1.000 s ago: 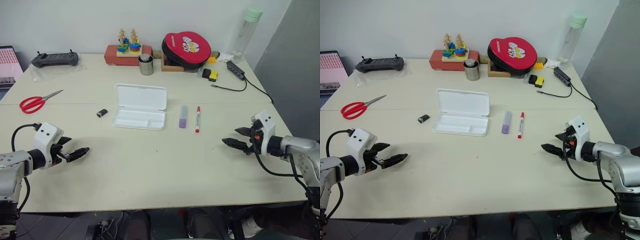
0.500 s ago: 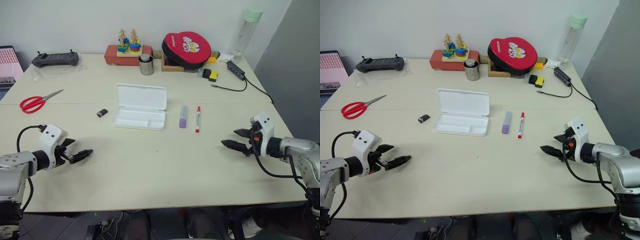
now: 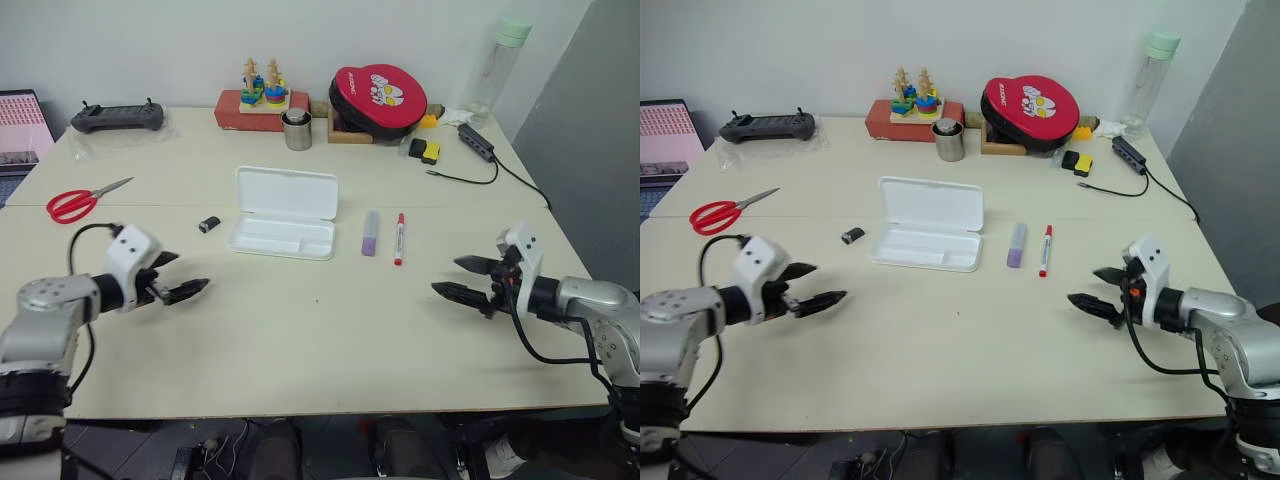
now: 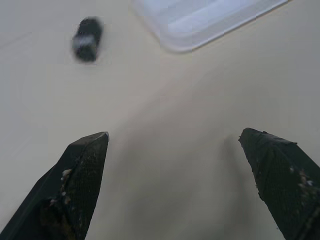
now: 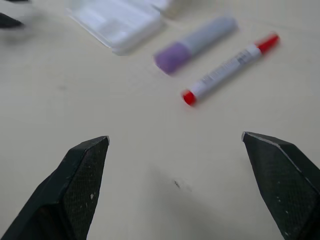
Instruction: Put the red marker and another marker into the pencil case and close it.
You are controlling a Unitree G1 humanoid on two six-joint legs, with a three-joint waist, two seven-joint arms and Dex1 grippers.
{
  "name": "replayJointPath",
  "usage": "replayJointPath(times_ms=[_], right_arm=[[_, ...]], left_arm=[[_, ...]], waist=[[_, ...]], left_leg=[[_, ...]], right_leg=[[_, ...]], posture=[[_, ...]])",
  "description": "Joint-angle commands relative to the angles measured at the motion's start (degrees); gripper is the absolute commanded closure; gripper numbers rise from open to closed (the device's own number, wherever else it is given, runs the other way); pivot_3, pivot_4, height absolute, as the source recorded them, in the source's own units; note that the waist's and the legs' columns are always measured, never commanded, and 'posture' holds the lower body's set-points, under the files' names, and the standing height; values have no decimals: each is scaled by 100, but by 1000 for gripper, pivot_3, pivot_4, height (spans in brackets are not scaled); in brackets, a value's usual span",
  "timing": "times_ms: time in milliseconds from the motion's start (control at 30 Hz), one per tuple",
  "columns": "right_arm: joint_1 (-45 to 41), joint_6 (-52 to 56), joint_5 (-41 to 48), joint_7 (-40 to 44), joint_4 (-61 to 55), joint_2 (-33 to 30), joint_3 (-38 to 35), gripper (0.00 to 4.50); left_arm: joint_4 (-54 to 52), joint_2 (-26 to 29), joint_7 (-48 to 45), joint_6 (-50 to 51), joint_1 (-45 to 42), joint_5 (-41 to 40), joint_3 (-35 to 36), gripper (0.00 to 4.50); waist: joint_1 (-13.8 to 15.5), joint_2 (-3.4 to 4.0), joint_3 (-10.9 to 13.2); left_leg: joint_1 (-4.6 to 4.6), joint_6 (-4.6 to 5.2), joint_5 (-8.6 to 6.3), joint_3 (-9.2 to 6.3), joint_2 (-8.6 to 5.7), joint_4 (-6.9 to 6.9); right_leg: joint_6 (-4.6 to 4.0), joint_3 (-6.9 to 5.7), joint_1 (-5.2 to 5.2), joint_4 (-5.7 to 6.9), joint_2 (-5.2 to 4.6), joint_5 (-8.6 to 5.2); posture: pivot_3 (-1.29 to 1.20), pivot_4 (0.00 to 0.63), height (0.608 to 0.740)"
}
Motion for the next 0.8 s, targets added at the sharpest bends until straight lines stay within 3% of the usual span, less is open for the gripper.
replayJointPath(times_ms=[33, 300, 667, 800], right_arm=[[-493, -48, 550, 218, -593, 141, 25, 22], [-1161, -61, 568, -72, -873, 617, 609, 22], [-1169, -108, 544, -600, -1133, 831, 701, 22], [-1150, -94, 625, -743, -1222, 896, 634, 0]], left_arm=[[316, -188, -628, -426, -835, 207, -539, 0], [2303, -867, -1533, -1342, -2613, 848, -1424, 0], [4226, -1465, -1423, -2110, -3595, 1799, -1931, 0], [4566, -1620, -1214, -2291, -3744, 2007, -1941, 772]], waist=[[17, 0, 0], [6, -1, -1], [13, -2, -1], [16, -2, -1]], left_leg=[[-1, 0, 0, 0, 0, 1], [-8, 2, 0, -6, 2, 8], [-19, 3, -1, -19, 1, 10], [-19, 3, 0, -21, 1, 15]], right_leg=[[0, 0, 0, -1, 1, 0], [-1, -1, 0, 0, 13, 1], [-1, -13, -6, 5, 13, 1], [0, -14, -4, 9, 13, 1]], posture=[[0, 150, 740], [0, 150, 740], [0, 150, 740], [0, 150, 740]])
